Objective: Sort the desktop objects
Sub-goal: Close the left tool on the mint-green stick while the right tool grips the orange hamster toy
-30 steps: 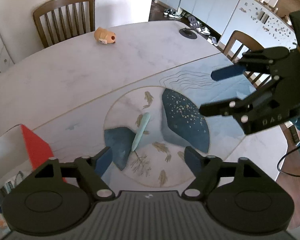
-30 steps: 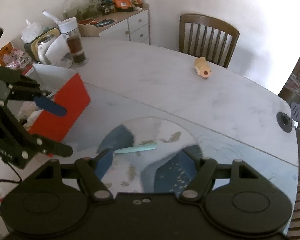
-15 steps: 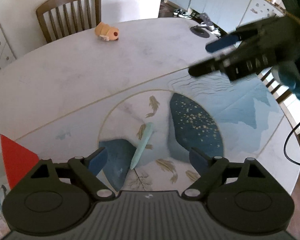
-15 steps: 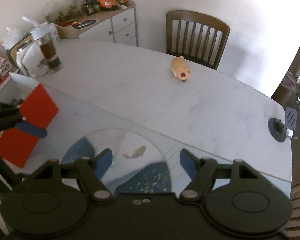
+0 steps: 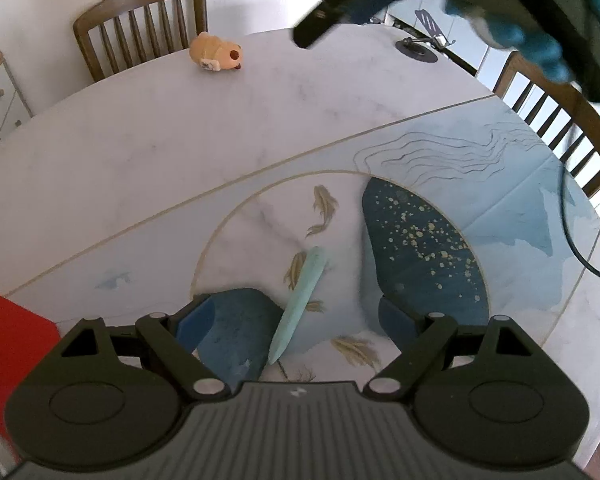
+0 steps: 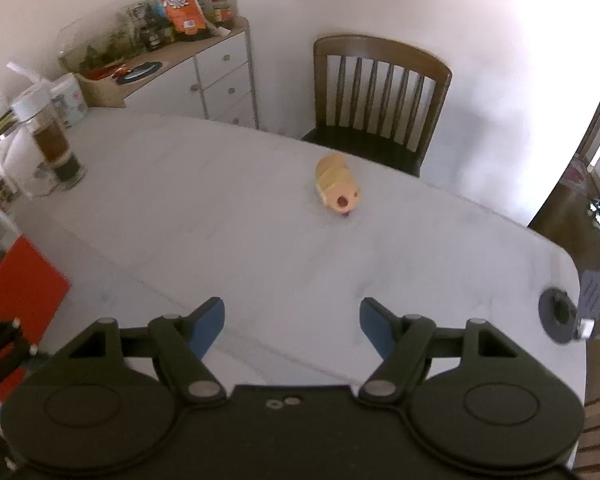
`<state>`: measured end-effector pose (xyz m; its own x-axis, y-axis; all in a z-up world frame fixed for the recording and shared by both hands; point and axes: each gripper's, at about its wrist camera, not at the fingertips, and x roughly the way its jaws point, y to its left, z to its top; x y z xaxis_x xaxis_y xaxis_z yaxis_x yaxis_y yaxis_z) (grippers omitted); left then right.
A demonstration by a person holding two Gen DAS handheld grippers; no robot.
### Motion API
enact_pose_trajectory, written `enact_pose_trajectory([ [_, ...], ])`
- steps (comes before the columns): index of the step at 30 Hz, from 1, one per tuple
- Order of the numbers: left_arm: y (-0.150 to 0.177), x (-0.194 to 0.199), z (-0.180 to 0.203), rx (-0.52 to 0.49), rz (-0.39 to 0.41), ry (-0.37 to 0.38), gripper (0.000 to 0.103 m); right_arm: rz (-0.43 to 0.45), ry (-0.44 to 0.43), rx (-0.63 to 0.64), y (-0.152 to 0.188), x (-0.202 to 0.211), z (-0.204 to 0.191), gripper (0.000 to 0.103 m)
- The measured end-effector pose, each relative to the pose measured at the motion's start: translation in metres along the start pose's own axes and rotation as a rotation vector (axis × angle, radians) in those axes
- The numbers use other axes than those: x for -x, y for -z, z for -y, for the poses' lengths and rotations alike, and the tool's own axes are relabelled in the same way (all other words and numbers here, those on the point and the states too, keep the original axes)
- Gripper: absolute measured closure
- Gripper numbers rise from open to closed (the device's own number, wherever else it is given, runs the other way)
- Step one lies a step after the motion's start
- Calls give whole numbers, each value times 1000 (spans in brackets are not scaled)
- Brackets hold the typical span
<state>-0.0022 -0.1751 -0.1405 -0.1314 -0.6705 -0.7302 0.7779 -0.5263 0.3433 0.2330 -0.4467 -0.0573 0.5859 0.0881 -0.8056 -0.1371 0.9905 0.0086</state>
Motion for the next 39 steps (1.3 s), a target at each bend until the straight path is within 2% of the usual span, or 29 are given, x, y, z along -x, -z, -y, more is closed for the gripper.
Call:
enact_pose_trajectory([
  [3, 0, -7, -2, 15, -1, 8, 14, -2, 10, -2, -11, -13, 4, 28],
  [14, 4, -29, 0, -35, 4, -2, 14, -11, 29, -1, -45, -55, 16, 28],
  [29, -3, -36, 5, -77, 80, -9, 15, -25, 36, 13, -92, -127, 38, 28],
  [33, -4, -42, 3, -68, 70, -2, 21, -35, 34, 19, -96, -142, 40, 28],
  [39, 0, -43, 2, -44, 71, 9, 26, -46, 35, 24, -99, -162, 41, 28],
])
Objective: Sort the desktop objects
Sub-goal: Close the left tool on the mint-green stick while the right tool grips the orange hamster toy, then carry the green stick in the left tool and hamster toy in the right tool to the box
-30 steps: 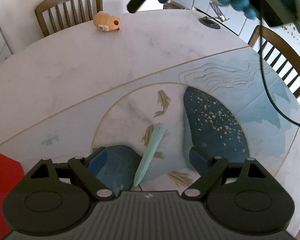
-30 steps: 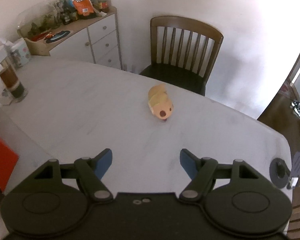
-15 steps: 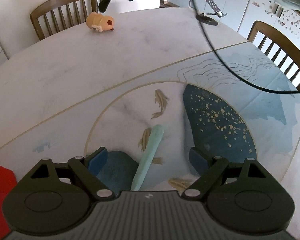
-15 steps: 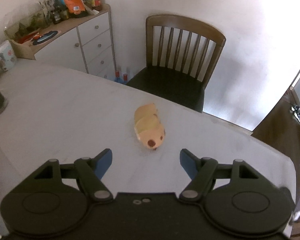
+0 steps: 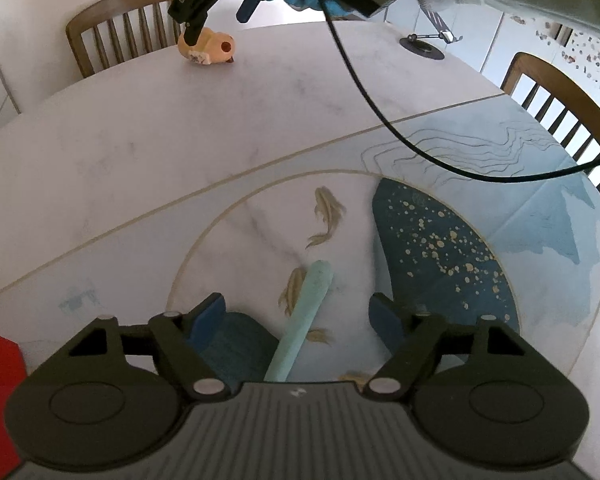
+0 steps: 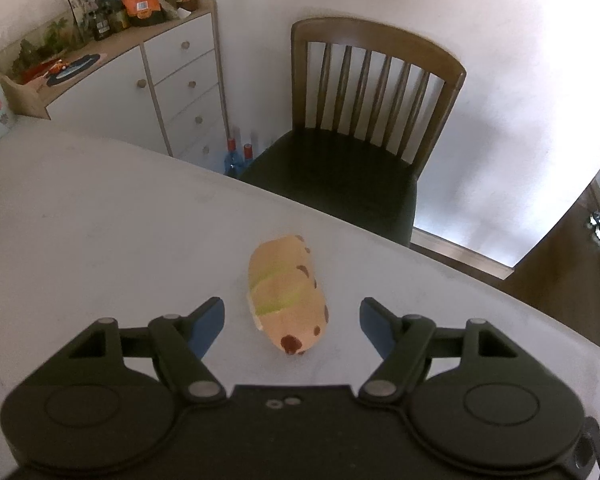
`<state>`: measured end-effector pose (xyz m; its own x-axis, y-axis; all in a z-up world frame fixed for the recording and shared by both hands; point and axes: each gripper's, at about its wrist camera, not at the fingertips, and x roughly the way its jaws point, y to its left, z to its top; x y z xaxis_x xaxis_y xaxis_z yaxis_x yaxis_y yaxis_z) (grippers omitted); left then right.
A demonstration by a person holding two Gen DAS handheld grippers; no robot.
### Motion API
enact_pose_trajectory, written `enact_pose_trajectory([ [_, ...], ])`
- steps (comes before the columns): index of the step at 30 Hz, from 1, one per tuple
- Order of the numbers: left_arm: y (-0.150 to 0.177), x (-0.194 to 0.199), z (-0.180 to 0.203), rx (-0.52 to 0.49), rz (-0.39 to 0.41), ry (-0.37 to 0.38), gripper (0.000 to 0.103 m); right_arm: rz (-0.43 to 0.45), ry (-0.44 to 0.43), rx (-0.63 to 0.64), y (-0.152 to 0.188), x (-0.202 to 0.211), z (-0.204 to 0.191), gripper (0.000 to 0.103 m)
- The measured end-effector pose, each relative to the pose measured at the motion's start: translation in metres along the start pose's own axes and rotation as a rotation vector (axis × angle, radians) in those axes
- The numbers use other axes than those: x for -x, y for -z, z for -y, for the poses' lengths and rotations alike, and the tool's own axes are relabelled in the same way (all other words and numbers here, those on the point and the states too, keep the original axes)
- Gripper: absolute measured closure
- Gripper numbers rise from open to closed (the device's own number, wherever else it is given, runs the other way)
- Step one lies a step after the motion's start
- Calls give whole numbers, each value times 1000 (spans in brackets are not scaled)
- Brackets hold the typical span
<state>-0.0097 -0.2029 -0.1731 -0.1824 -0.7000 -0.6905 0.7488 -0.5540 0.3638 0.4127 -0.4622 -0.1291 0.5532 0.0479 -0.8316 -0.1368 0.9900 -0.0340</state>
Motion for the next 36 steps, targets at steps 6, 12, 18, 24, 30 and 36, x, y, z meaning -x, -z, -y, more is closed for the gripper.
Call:
enact_pose_trajectory([
  [6, 5, -4, -2, 1, -7, 1, 39, -9, -1, -7, -2, -19, 0, 28],
  [12, 7, -2, 1, -34, 0, 11, 50, -21, -1, 4, 0, -32, 0, 28],
  [18, 8, -1, 12, -110, 2, 3, 74, -32, -5, 7, 3, -41, -1, 28],
  [24, 9, -1, 9, -104, 9, 17, 93, -38, -2, 15, 4, -47, -4, 29],
  [30, 7, -1, 4, -70, 3, 36, 93, -26, -10, 9, 5, -47, -7, 38],
  [36, 8, -1, 4, -61, 7, 37, 94, -26, -13, 4, 4, -45, -7, 53],
])
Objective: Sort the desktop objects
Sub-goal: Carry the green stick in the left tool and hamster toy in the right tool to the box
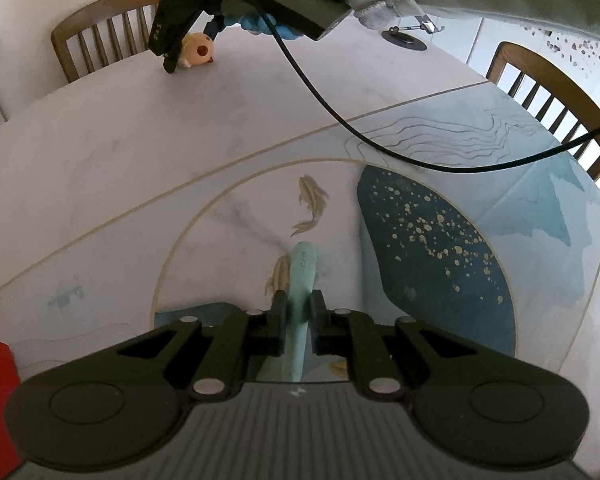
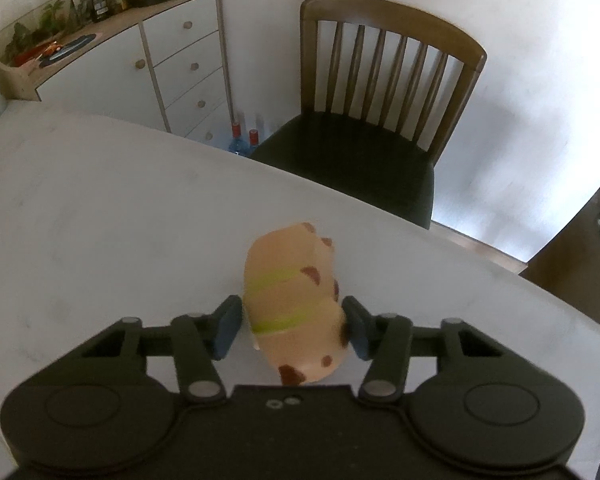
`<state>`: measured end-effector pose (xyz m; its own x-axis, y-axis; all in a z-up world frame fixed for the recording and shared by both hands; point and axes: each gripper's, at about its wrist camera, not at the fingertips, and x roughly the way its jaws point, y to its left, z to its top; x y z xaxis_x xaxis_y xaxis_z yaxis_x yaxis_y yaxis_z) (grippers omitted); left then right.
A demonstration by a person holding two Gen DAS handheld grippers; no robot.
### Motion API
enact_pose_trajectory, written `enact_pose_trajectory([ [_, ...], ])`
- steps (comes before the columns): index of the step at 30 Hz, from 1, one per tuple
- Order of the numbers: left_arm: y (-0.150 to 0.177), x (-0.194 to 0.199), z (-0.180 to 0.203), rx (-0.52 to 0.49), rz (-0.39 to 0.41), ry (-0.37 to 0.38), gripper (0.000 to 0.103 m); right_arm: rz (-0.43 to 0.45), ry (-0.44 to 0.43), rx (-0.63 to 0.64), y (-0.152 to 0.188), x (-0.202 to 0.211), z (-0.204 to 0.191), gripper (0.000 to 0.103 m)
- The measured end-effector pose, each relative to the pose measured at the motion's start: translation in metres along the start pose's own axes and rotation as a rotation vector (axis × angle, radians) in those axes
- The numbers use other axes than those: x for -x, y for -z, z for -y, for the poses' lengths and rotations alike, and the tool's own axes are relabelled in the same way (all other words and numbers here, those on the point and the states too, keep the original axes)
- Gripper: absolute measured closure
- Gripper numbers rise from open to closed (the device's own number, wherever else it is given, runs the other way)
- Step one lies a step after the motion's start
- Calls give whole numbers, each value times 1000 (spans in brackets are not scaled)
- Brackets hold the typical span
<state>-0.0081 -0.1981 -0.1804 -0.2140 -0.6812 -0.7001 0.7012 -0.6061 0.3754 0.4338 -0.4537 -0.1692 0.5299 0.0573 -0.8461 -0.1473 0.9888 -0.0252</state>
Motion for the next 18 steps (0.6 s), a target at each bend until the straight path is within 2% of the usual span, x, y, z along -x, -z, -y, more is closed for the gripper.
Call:
enact_pose_trajectory([
  [8, 0, 1, -4, 2, -5, 0, 94, 2, 10, -5, 12, 11, -2, 57],
  [18, 0, 5, -13, 35, -22, -25, 94, -40, -14, 30, 52, 43, -3, 58],
])
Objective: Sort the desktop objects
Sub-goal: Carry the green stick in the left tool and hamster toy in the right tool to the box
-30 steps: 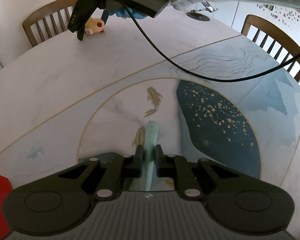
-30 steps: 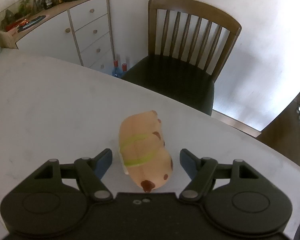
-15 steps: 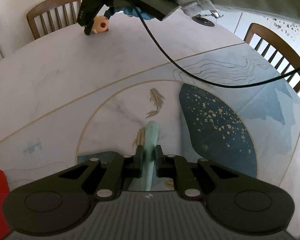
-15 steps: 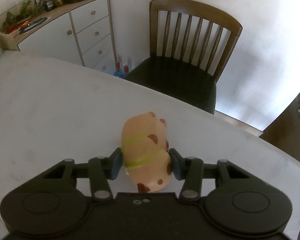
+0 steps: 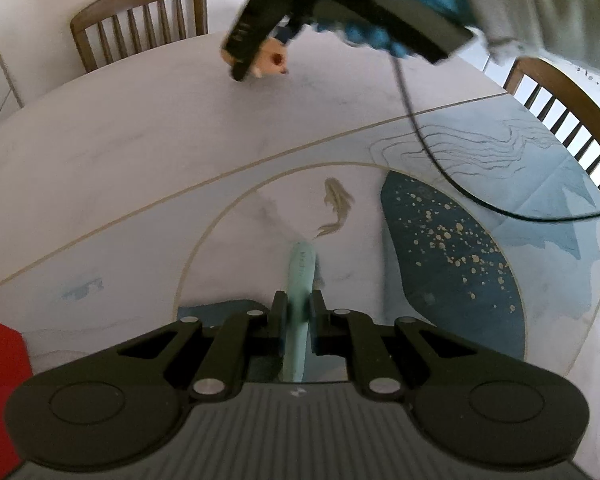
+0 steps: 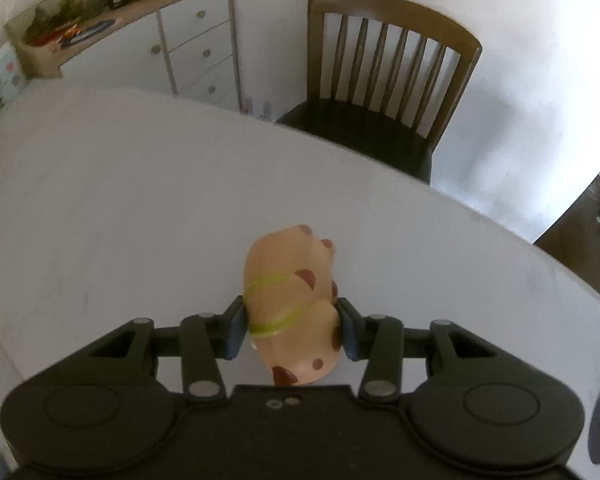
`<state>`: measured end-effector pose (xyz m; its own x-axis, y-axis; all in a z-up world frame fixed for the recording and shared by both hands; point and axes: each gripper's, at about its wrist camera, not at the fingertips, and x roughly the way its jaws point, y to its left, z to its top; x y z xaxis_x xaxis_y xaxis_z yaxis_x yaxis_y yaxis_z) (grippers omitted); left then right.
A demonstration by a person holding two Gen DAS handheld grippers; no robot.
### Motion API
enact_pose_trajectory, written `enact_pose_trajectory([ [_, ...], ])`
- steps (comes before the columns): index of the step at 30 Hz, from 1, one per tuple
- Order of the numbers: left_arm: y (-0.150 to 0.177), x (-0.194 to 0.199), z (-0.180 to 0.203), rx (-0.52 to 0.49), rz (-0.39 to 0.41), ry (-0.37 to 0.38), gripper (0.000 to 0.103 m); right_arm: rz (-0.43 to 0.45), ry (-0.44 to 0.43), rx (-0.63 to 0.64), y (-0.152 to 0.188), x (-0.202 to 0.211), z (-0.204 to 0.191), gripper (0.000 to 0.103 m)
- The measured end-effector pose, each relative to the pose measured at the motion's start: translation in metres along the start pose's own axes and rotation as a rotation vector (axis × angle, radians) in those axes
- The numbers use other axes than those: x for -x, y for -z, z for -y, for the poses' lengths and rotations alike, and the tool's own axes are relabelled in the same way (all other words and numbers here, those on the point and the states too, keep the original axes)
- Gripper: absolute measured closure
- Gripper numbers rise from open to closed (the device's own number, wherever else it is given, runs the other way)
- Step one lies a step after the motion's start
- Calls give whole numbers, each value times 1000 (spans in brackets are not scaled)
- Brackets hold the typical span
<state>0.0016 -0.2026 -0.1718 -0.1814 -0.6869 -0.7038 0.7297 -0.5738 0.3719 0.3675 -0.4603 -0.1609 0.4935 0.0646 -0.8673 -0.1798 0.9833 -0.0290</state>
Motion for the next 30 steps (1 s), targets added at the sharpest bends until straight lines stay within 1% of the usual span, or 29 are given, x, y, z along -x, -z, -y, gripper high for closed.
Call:
enact_pose_trajectory([
  [3, 0, 4, -1, 9, 4, -6, 94, -17, -7, 13, 15, 10, -3, 59],
  [9, 2, 14, 0, 27, 7, -17, 94, -14, -22, 19, 37, 38, -8, 59],
  [12, 3, 22, 1, 31, 9, -28, 94, -13, -30, 10, 45, 50, -9, 59],
  [15, 3, 31, 0, 53, 11, -21, 94, -12, -29, 16, 51, 61, -12, 59],
  [22, 4, 54, 4, 58, 31, -50, 94, 4, -39, 38, 66, 94, -24, 59],
  [23, 5, 57, 5, 56, 24, -53, 94, 8, -41, 42, 69, 99, -26, 59],
  [30, 10, 80, 5, 78, 39, -75, 94, 17, -61, 21, 87, 135, -35, 59],
])
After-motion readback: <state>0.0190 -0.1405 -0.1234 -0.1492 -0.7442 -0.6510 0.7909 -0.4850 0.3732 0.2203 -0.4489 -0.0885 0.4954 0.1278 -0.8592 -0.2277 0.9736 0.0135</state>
